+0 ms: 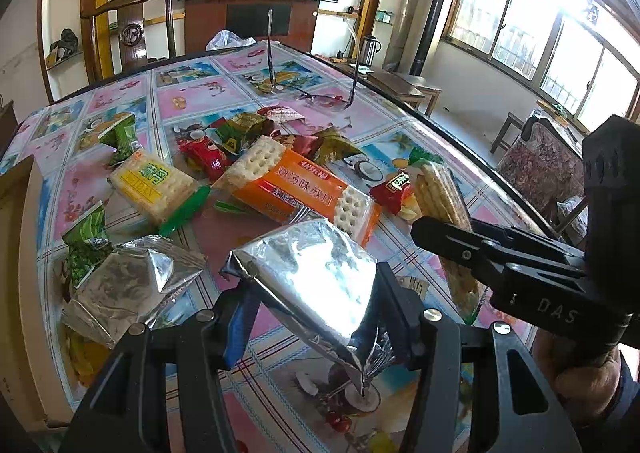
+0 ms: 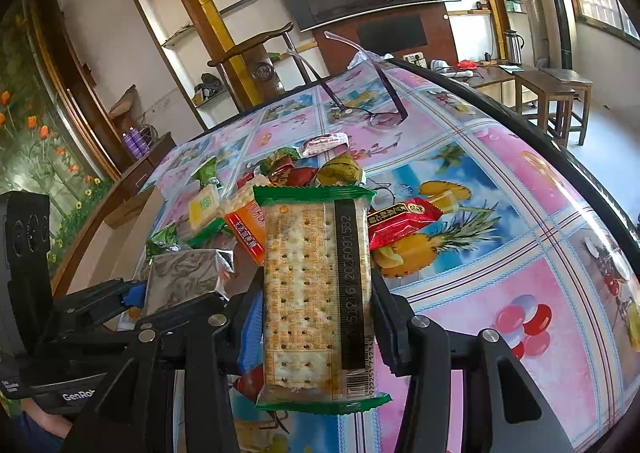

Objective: Organize snacks
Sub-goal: 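Grasp the silver foil bag with the left gripper while the right holds crackers, then lower the foil bag and cracker packet into the cardboard box, open both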

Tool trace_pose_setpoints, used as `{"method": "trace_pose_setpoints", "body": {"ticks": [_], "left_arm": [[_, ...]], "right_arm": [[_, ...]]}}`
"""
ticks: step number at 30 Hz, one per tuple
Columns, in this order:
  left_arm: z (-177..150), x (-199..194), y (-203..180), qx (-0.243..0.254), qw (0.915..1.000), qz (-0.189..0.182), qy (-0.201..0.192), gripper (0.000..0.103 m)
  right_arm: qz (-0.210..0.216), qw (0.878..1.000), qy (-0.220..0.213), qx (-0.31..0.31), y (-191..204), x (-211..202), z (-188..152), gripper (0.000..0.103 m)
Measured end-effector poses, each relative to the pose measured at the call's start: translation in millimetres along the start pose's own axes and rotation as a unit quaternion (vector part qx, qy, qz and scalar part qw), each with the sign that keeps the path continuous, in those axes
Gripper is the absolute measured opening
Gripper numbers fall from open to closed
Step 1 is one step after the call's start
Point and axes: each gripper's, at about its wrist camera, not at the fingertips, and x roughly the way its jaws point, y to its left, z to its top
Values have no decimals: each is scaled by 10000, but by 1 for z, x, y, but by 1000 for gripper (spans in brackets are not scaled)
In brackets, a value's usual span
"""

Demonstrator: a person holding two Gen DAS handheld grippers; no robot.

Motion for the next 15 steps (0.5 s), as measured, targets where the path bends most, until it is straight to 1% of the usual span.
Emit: {"method": "trace_pose_setpoints", "body": {"ticks": [9, 15], "left_arm": [[3, -16, 5, -102, 9996, -156, -199, 55], [6, -31, 18, -192, 9990, -150, -366, 55]], "right_arm": [[-133, 9999, -10, 73, -5, -3, -1, 51], [-235, 9996, 34, 169, -8, -3, -1, 51]]}}
